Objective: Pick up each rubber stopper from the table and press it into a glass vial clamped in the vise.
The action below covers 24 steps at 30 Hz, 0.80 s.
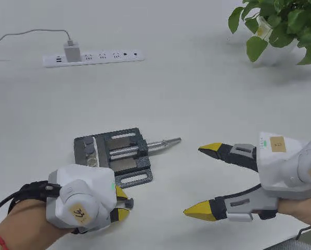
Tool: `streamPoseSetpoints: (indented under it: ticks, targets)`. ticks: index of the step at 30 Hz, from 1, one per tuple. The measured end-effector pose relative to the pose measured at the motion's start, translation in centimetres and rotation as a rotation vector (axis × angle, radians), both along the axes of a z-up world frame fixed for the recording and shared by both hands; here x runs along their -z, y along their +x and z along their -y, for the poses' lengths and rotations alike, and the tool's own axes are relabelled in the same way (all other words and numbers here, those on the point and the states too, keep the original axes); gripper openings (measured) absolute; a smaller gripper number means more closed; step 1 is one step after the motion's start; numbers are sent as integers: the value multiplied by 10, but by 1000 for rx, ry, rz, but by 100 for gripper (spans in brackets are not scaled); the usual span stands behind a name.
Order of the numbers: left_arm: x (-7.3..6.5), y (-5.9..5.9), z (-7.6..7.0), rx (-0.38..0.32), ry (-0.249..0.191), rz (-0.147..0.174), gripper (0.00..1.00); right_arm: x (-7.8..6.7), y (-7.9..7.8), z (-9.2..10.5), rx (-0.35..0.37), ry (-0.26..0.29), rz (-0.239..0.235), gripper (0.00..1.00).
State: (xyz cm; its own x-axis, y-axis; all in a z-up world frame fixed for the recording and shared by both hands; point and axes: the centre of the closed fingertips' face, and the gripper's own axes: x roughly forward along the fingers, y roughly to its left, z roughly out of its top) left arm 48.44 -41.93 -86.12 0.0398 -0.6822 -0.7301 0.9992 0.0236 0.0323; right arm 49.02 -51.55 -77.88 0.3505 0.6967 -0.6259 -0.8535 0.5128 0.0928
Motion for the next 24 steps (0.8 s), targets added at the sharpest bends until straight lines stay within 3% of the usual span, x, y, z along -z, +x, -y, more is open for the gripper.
streamPoseSetpoints:
  ticks: [15,24]
  targets:
    - [0,2,3,-26,-12,-12,6,2,-1,-4,-5,5,-4,78]
    - [1,1,1,-61,-16,-41,6,2,-4,-9,-10,8,-13,78]
